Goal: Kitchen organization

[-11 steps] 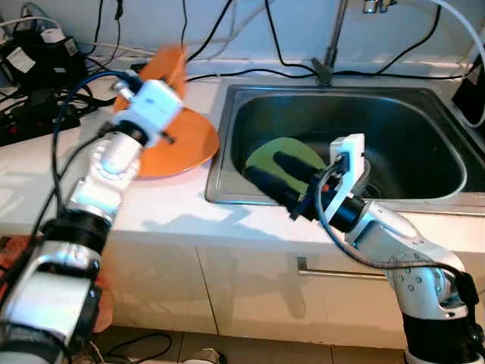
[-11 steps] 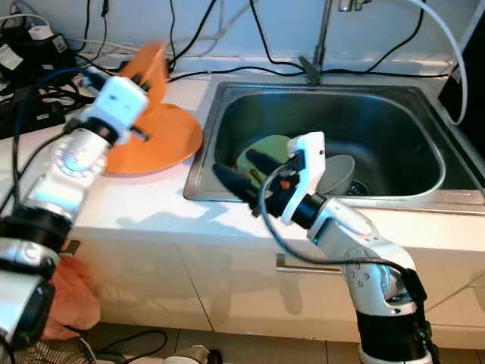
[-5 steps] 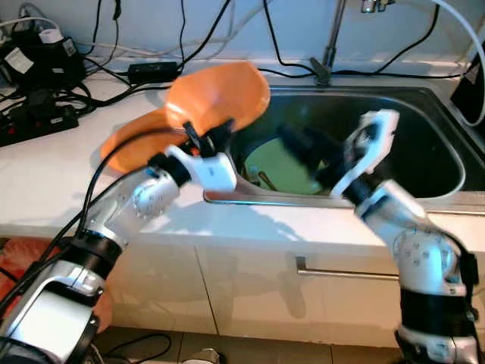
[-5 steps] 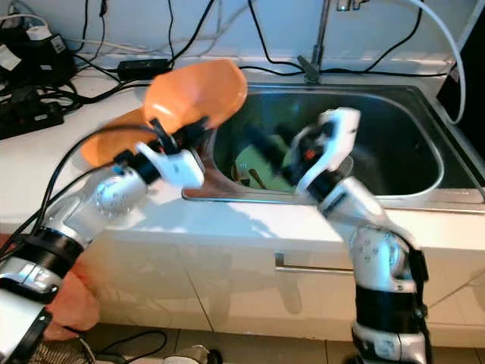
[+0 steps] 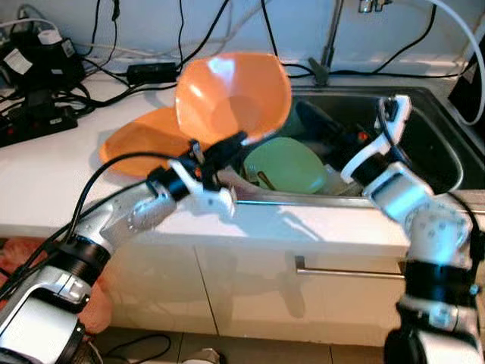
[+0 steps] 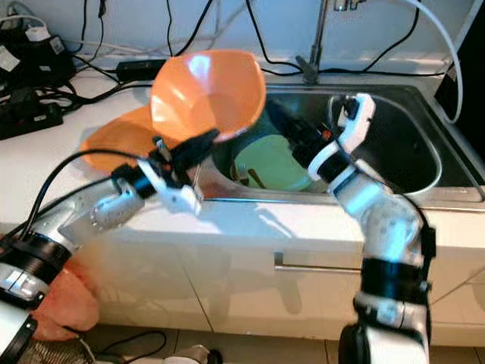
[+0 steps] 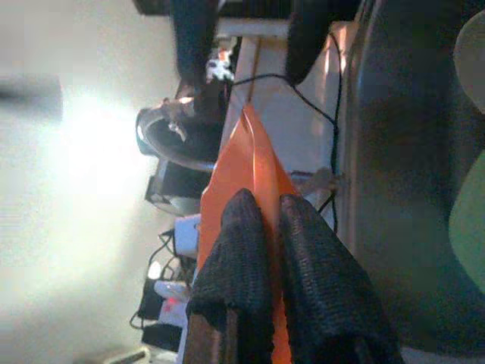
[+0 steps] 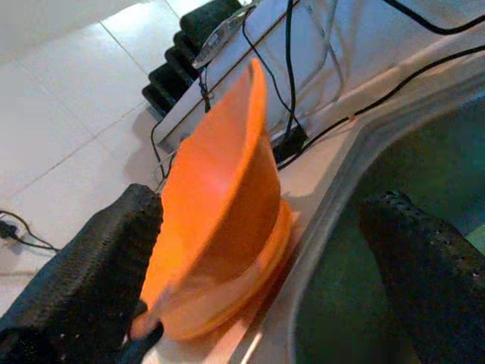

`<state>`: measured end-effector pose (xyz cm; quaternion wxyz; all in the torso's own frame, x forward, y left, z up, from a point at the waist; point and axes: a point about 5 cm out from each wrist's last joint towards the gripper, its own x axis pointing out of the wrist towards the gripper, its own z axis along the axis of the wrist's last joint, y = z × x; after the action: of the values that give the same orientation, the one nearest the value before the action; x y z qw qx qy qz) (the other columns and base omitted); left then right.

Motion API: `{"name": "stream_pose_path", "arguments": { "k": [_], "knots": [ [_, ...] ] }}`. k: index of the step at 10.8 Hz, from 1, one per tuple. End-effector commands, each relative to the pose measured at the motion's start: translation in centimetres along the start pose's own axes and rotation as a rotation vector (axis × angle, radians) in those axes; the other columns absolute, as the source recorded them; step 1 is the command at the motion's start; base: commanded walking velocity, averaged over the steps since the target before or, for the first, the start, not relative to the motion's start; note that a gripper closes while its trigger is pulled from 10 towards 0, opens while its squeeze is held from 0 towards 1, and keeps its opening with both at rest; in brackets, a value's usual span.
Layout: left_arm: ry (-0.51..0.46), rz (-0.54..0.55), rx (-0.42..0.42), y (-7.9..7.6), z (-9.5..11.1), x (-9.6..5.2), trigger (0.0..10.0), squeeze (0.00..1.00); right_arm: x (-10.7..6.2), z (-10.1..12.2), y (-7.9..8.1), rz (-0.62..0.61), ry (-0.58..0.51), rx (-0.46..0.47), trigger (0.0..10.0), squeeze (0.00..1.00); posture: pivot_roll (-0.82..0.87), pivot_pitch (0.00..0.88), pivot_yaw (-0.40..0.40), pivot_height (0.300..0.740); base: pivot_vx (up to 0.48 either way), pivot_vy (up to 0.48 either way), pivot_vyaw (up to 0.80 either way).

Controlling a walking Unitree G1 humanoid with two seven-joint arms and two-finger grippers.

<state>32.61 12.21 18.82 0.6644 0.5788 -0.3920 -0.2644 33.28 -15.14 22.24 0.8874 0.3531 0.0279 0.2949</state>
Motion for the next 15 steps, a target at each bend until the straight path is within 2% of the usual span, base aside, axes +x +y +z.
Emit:
{"name": "stream_pose_path", "arguments": {
  "k": [1, 5, 6, 7, 8, 9, 10, 11, 12, 13, 15],
  "knots": [
    [-0.049, 0.025, 0.022, 0.4, 0.6, 0.0, 0.0, 0.0, 0.4, 0.6, 0.5, 0.033, 0.023, -0.006, 10.0, 0.0, 0.14, 0.0, 0.048, 0.74, 0.0, 0.0, 0.0],
    [-0.119, 0.018, 0.01, -0.6, 2.0, 0.0, 0.0, 0.0, 1.5, 1.4, 0.7, 0.098, 0.153, -0.078, 10.0, 0.0, 0.14, 0.014, 0.04, 0.74, 0.0, 0.0, 0.0],
    [-0.132, 0.028, -0.003, -0.7, 2.4, 0.1, 0.0, 0.0, 1.9, 1.1, 0.4, 0.115, 0.24, -0.189, 10.0, 0.0, 0.14, 0.018, 0.038, 0.74, 0.0, 0.0, 0.0],
    [-0.129, 0.03, -0.032, -1.0, 2.8, 0.0, 0.0, 0.0, 2.1, 0.8, -0.2, 0.118, 0.29, -0.225, 10.0, 0.0, 0.14, 0.021, 0.039, 0.74, 0.0, 0.0, 0.0],
    [-0.132, 0.04, -0.041, -1.1, 3.2, 0.0, 0.4, 0.0, 2.3, 0.7, -0.3, 0.138, 0.325, -0.237, 5.9, 0.0, 0.14, 0.023, 0.037, 0.74, 0.0, 0.0, 0.0],
    [-0.134, 0.048, -0.043, -1.1, 3.4, -0.1, 0.5, 0.0, 2.5, 0.6, -0.3, 0.15, 0.354, -0.243, 0.0, 0.0, 0.14, 0.026, 0.035, 0.74, 0.0, 0.0, 0.0],
    [-0.138, 0.056, -0.043, -1.0, 3.5, -0.1, 0.7, 0.0, 2.8, 0.4, -0.7, 0.162, 0.408, -0.291, 0.0, 0.0, 0.14, 0.028, 0.036, 0.74, 0.0, 0.0, 0.0],
    [-0.14, 0.058, -0.043, -1.0, 3.6, -0.1, 0.5, 0.0, 3.0, 0.4, -0.8, 0.165, 0.418, -0.299, 0.0, 0.0, 0.14, 0.029, 0.034, 0.74, 0.0, 0.0, 0.0],
    [-0.145, 0.06, -0.044, -1.0, 3.7, -0.1, 0.9, 0.0, 3.1, 0.5, -0.9, 0.166, 0.438, -0.32, 0.0, 0.0, 0.14, 0.032, 0.032, 0.74, 0.0, 0.0, 0.0],
    [-0.149, 0.058, -0.046, -1.1, 3.9, -0.2, 1.5, 0.0, 3.2, 0.5, -1.2, 0.146, 0.476, -0.354, 0.0, 0.0, 0.14, 0.035, 0.031, 0.74, 0.0, 0.0, 0.0],
    [-0.154, 0.058, -0.049, -1.2, 4.2, -0.3, 1.7, 0.0, 3.1, 0.1, -2.2, 0.084, 0.563, -0.362, 0.0, 0.0, 0.14, 0.037, 0.025, 0.74, 0.0, 0.0, 0.0]
  ]
}}
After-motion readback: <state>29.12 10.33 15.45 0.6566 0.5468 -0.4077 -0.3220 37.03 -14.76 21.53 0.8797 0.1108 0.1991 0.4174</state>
